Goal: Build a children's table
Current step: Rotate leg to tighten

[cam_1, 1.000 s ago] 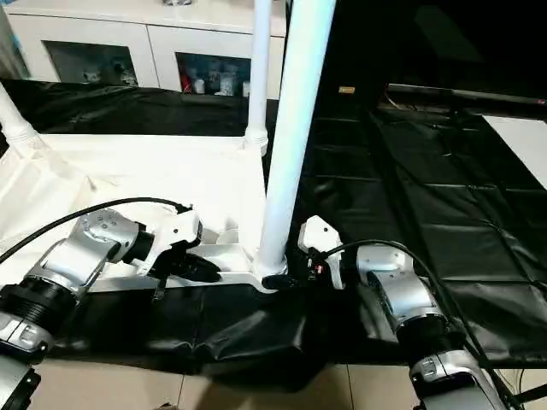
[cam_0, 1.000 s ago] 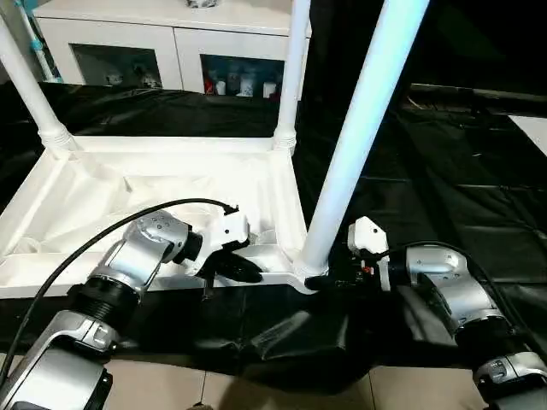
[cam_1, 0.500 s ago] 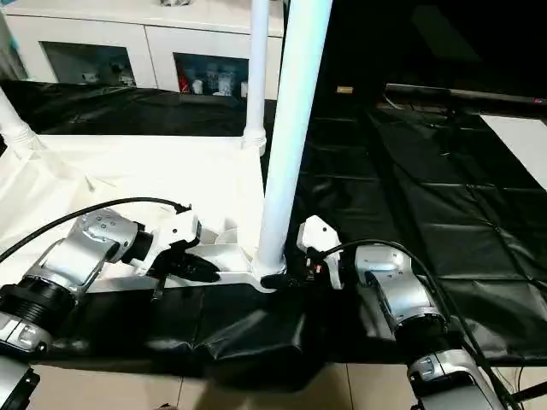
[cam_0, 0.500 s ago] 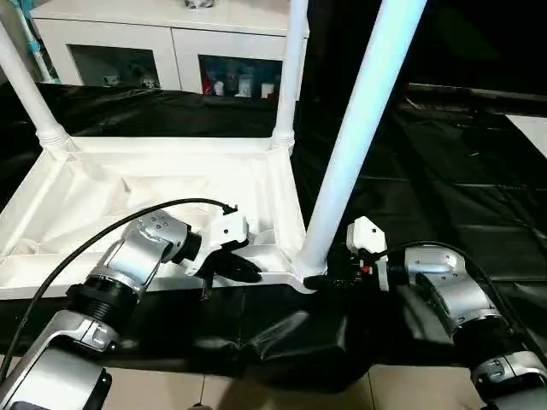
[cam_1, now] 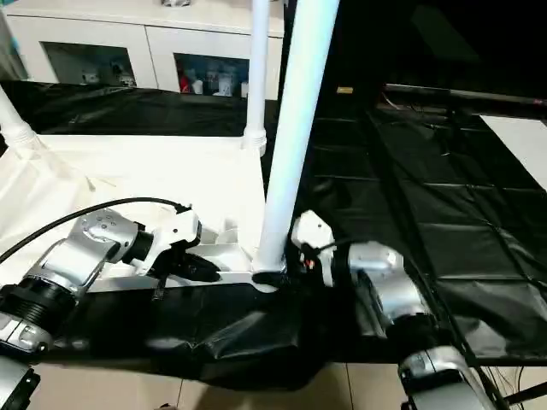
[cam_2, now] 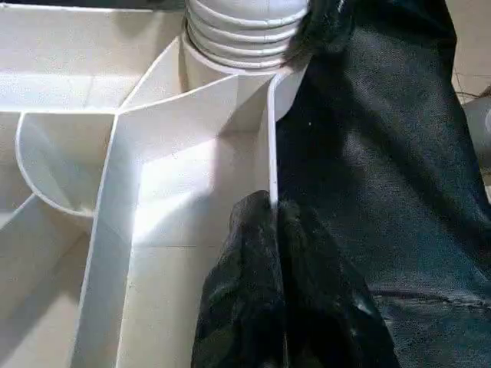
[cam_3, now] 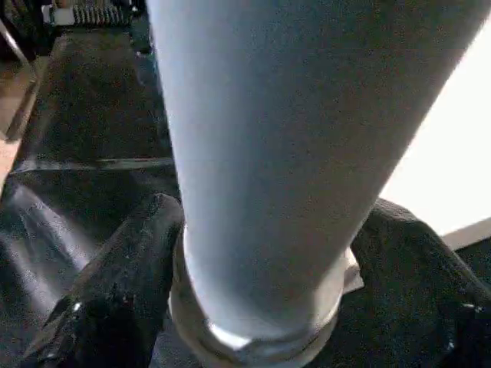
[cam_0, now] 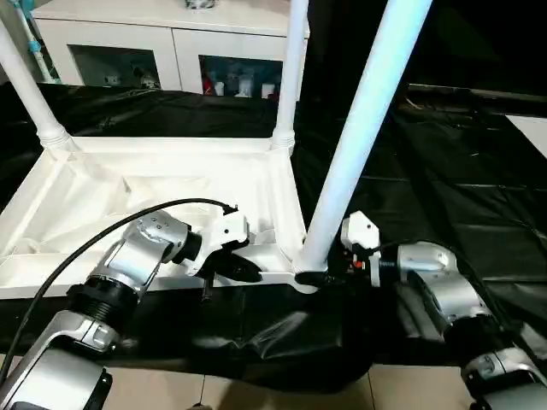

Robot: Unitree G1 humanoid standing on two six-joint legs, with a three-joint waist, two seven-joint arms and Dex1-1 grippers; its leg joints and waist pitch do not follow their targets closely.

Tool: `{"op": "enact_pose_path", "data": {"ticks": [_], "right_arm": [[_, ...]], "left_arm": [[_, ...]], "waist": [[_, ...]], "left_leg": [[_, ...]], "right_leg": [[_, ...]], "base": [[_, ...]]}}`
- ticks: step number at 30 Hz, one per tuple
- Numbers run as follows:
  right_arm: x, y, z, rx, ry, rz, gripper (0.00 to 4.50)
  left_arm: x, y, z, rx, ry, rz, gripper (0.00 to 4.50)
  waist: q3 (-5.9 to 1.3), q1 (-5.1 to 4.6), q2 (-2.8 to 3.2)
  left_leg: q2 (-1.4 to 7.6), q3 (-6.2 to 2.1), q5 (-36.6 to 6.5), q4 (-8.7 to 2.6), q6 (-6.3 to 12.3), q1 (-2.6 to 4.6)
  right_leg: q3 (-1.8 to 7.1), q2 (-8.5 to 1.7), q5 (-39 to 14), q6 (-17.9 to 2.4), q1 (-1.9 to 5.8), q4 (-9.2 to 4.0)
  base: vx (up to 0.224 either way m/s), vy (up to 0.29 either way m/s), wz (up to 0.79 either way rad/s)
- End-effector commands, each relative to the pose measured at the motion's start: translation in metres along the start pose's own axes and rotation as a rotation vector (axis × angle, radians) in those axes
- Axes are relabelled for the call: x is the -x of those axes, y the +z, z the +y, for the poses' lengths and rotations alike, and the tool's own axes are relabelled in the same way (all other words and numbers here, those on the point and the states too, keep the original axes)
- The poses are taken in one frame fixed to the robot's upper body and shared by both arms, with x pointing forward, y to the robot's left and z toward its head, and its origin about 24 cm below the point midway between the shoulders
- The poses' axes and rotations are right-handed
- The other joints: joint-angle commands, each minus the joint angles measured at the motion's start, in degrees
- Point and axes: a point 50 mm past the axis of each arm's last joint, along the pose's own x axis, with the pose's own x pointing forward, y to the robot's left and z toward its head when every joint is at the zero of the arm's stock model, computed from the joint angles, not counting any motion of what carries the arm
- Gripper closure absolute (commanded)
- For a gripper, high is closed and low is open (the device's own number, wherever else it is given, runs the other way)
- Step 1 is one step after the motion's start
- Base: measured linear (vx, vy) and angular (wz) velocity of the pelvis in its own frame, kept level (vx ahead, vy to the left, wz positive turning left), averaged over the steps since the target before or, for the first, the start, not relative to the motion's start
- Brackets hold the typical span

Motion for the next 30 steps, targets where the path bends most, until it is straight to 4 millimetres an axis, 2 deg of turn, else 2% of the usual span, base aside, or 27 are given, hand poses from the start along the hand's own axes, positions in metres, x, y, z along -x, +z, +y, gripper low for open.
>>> {"op": "enact_pose_path", "data": {"ticks": [1, 4, 10, 14, 23, 25, 26, 28, 29, 30], "right_arm": [[0.003, 0.002, -0.003, 0.017, -0.016, 0.001, 0.93], [0.003, 0.002, -0.003, 0.005, -0.01, -0.002, 0.93], [0.003, 0.0, -0.002, 0.0, -0.001, 0.003, 1.62], [0.003, 0.0, -0.003, -0.002, -0.002, 0.002, 1.83], [0.003, -0.004, -0.001, -0.019, -0.008, 0.004, 1.87], [0.001, -0.007, -0.003, -0.048, -0.072, -0.005, 1.87], [-0.003, -0.01, -0.005, -0.074, -0.167, -0.02, 1.87], [-0.005, -0.011, -0.006, -0.082, -0.203, -0.028, 1.87], [-0.011, -0.016, -0.009, -0.128, -0.317, -0.029, 1.88], [-0.017, -0.018, -0.008, -0.15, -0.357, -0.034, 1.88]], "left_arm": [[-0.014, -0.02, -0.01, 0.053, -0.062, 0.088, 4.5], [-0.013, -0.02, -0.011, 0.054, -0.061, 0.091, 4.5], [-0.012, -0.02, -0.01, 0.056, -0.06, 0.093, 4.5], [-0.011, -0.02, -0.01, 0.056, -0.059, 0.093, 4.5], [-0.011, -0.021, -0.01, 0.061, -0.053, 0.095, 4.5], [-0.014, -0.02, -0.007, 0.061, -0.005, 0.076, 4.5], [-0.018, -0.018, -0.001, 0.061, 0.074, 0.048, 4.5], [-0.02, -0.017, 0.001, 0.06, 0.108, 0.039, 4.5], [-0.026, -0.014, 0.007, 0.071, 0.186, 0.025, 4.5], [-0.031, -0.013, 0.009, 0.081, 0.225, 0.02, 4.5]], "waist": [[-2.98, 0.05, 0.12], [-3.01, 0.09, 0.05], [-3.03, 0.06, 0.12], [-3.04, 0.06, 0.12], [-3.06, 0.03, 0.08], [-3.03, 0.04, 0.14], [-2.85, -0.13, 0.09], [-2.71, -0.22, 0.07], [-2.67, -0.19, 0.08], [-2.63, -0.28, 0.24]], "left_leg": [[0.96, 0.36, -12.5, -3.48, 2.73, 0.72], [0.95, 0.35, -12.5, -3.46, 2.71, 0.7], [0.96, 0.33, -12.4, -3.45, 2.8, 0.69], [0.96, 0.33, -12.4, -3.44, 2.82, 0.71], [0.95, 0.34, -12.3, -3.42, 2.86, 0.72], [0.98, 0.32, -12.5, -3.45, 2.8, 0.73], [0.91, 0.34, -13.7, -3.58, 2.31, 0.77], [0.91, 0.3, -15.6, -3.76, 1.45, 0.93], [0.89, 0.2, -17.1, -3.89, 0.42, 1.1], [0.94, 0.16, -17.6, -4.0, 0.1, 1.12]], "right_leg": [[1.41, -2.01, -3.3, -14.9, 2.13, -3.48], [1.42, -2.03, -3.5, -14.7, 2.18, -3.49], [1.37, -1.99, -3.2, -14.8, 2.18, -3.43], [1.39, -2.01, -3.3, -14.9, 2.18, -3.44], [1.37, -1.97, -3.0, -15.0, 2.19, -3.39], [1.38, -2.01, -3.2, -15.0, 2.15, -3.39], [1.44, -2.03, -5.0, -14.7, 1.97, -3.65], [1.51, -2.21, -8.3, -14.2, 1.86, -4.04], [1.56, -2.31, -12.1, -12.9, 1.68, -4.42], [1.62, -2.36, -13.1, -12.6, 1.62, -4.51]], "base": [[0.0, 0.0, 0.0], [0.0, 0.0, 0.0], [0.0, 0.0, 0.0], [0.0, 0.0, 0.0], [0.0, 0.0, 0.0], [0.0, 0.0, 0.0], [0.0, 0.0, 0.0], [0.0, 0.0, 0.0], [0.0, 0.0, 0.0], [0.0, 0.0, 0.0]]}}
